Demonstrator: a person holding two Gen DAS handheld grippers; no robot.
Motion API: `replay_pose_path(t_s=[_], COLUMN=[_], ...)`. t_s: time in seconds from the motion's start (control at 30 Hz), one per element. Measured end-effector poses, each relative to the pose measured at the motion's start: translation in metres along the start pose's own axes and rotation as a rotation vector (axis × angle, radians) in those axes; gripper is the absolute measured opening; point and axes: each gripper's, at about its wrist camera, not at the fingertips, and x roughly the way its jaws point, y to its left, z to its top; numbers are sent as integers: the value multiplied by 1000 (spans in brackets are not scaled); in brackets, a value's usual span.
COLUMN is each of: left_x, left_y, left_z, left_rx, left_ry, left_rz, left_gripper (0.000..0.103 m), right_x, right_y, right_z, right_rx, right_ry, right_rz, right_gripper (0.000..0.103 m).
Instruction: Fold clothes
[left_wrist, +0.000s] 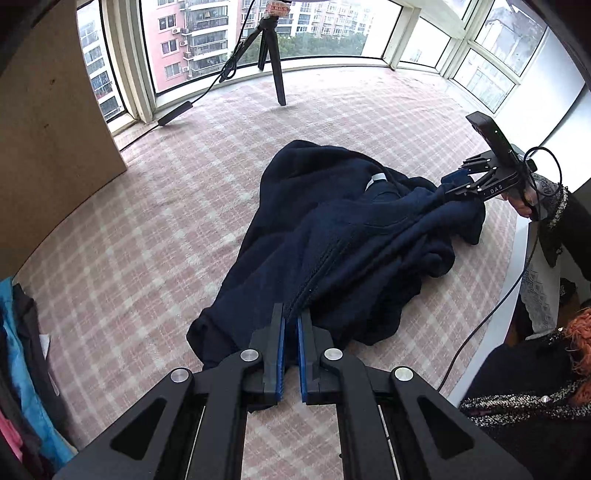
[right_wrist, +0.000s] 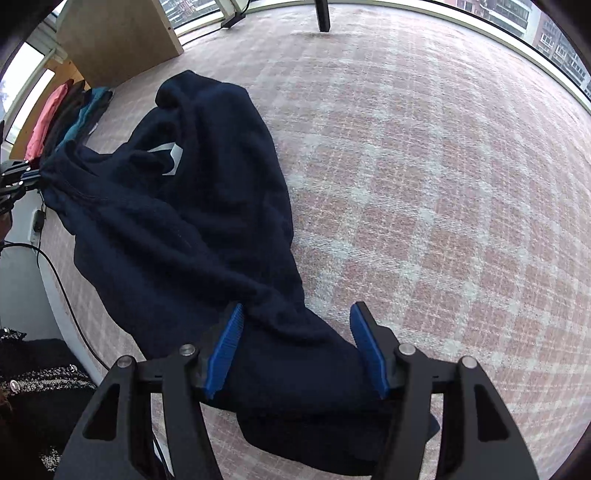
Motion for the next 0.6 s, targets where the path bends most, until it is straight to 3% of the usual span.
replay_pose_path(t_s=[0.27,0.5,0.6], left_x=[18,9,11], left_y=[-6,-20,-16], left_z=[-17,-36,-41], left_rx=[-18,19,9], left_ry=[0,2,3], left_rz=[-18,-20,-14], left_gripper=[5,5,5], right_x=[-26,-31,-35], right_y=[32,54,50], right_z=[-42,-65,-61], right_rx=[-66,-95,-77], right_ry=[-38,-8,-52], right_rz=[-8,67,5], right_gripper=[57,50,50])
